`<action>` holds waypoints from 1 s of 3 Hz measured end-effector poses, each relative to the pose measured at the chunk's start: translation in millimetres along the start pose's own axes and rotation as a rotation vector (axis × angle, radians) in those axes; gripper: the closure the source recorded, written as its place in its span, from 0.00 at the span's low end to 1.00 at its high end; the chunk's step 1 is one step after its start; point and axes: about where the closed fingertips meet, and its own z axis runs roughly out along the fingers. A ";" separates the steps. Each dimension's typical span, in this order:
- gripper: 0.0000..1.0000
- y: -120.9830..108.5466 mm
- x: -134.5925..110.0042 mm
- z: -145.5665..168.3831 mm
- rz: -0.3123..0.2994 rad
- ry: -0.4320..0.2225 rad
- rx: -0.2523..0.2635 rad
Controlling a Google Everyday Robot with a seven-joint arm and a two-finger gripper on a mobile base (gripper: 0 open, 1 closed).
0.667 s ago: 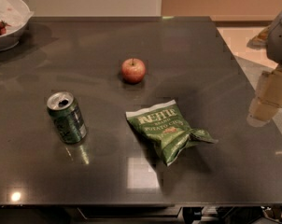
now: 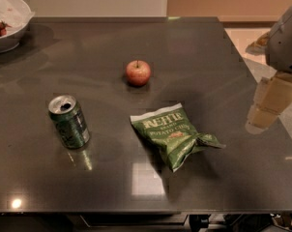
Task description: Pick green jalapeno chip bag
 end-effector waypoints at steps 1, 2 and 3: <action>0.00 13.7 -20.4 18.1 -0.032 -0.066 -0.029; 0.00 32.5 -40.4 40.0 -0.075 -0.117 -0.078; 0.00 56.0 -57.1 60.0 -0.133 -0.144 -0.138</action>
Offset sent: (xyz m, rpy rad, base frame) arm -0.0212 0.0864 -0.0655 0.1593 0.0806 0.1977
